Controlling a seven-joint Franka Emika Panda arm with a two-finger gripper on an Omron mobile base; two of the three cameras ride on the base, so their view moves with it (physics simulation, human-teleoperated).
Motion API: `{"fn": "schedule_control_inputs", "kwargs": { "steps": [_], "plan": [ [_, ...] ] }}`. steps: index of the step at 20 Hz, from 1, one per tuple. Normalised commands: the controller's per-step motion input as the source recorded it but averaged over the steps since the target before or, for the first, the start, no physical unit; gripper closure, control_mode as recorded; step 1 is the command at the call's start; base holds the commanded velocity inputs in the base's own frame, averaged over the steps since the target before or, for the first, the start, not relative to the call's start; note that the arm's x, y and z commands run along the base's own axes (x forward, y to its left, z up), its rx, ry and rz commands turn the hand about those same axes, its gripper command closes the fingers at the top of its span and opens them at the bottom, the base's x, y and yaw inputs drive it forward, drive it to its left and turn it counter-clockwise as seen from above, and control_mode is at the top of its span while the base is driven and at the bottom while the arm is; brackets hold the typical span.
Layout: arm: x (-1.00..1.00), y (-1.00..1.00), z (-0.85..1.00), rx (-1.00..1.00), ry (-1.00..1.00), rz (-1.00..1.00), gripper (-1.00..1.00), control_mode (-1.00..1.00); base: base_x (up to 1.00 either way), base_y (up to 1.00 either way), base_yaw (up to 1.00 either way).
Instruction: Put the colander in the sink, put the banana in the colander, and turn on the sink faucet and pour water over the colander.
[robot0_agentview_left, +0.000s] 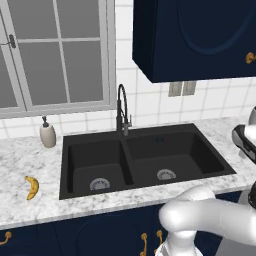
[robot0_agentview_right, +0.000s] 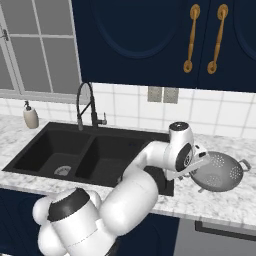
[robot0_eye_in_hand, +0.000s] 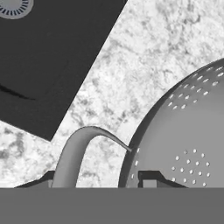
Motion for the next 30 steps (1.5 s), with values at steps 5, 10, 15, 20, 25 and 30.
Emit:
{"fn": "schedule_control_inputs", "kwargs": {
  "steps": [5,10,15,20,25,30],
  "plan": [
    [-0.01,0.52,0.0,0.0,0.0,0.13,1.0,-1.0,0.0,0.0,0.0],
    [-0.04,0.52,0.03,-0.01,0.0,0.23,1.0,-1.0,0.0,0.0,0.0],
    [-0.12,0.58,0.03,-0.01,0.0,0.27,1.0,-1.0,0.0,0.0,0.0],
    [-0.22,0.59,0.08,0.0,-0.02,0.29,1.0,-1.0,0.0,0.0,0.0],
    [-0.31,0.59,0.14,0.0,-0.02,0.29,1.0,-1.0,0.0,0.0,0.0],
    [-0.23,0.37,0.33,0.0,0.0,0.17,1.0,-1.0,0.0,0.0,0.0]
  ]
}}
